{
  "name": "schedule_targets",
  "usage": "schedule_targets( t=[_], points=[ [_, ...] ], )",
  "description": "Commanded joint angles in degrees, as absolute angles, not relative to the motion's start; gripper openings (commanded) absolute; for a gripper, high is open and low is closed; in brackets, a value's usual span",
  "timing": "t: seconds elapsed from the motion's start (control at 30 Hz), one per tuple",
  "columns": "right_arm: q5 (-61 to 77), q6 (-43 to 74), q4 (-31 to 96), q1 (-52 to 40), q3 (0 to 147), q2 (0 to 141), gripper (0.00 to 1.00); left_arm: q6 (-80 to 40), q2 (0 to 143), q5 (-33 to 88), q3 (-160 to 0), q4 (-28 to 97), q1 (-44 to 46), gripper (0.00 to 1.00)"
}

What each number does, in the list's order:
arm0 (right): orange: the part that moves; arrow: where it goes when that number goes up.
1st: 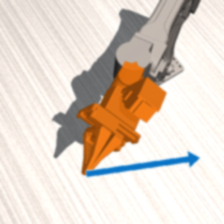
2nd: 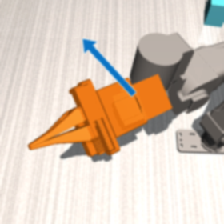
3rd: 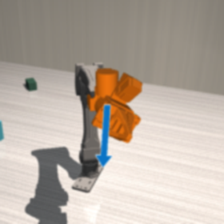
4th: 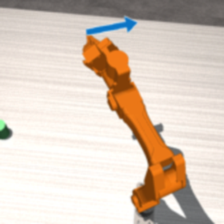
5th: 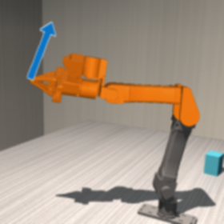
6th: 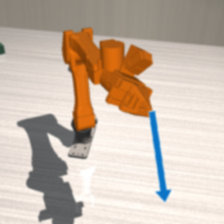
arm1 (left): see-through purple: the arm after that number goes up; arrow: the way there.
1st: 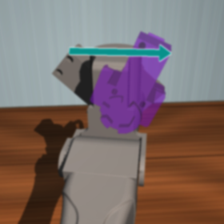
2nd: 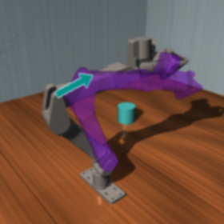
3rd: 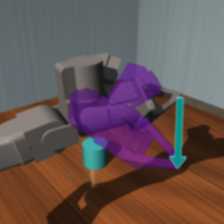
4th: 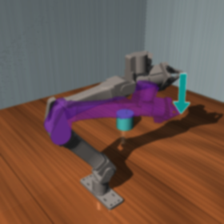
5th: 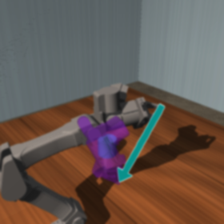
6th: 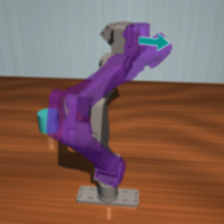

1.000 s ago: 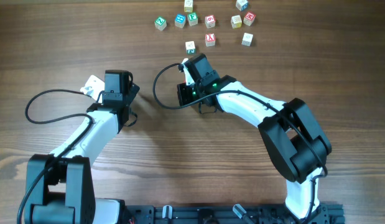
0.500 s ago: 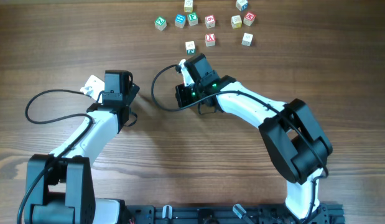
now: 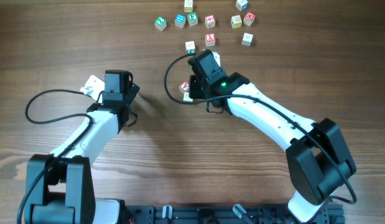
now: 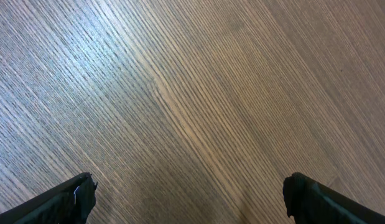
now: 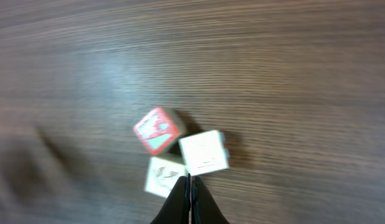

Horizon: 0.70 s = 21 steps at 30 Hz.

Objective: Form a circle

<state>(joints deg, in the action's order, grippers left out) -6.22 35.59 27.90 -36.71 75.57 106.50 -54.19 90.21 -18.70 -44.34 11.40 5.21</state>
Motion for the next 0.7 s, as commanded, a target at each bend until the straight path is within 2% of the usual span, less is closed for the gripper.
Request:
schedule_targets(
  t=[0.0,0.27,0.67],
  points=[
    [-10.4,39.1,30.6,-36.8,76.1,106.5,0.04,-54.9,90.6,-20.0,-44.2,11.4,5.0,1.0],
    [-15.5,49.2,31.4,-36.8,75.4,111.7,0.04,-54.9,90.6,-20.0,-44.2,11.4,5.0,1.0],
    [-5.9,47.9,32.6,-36.8,75.4,113.4,0.04,-54.9,90.6,-20.0,-44.2,11.4,5.0,1.0]
  ],
)
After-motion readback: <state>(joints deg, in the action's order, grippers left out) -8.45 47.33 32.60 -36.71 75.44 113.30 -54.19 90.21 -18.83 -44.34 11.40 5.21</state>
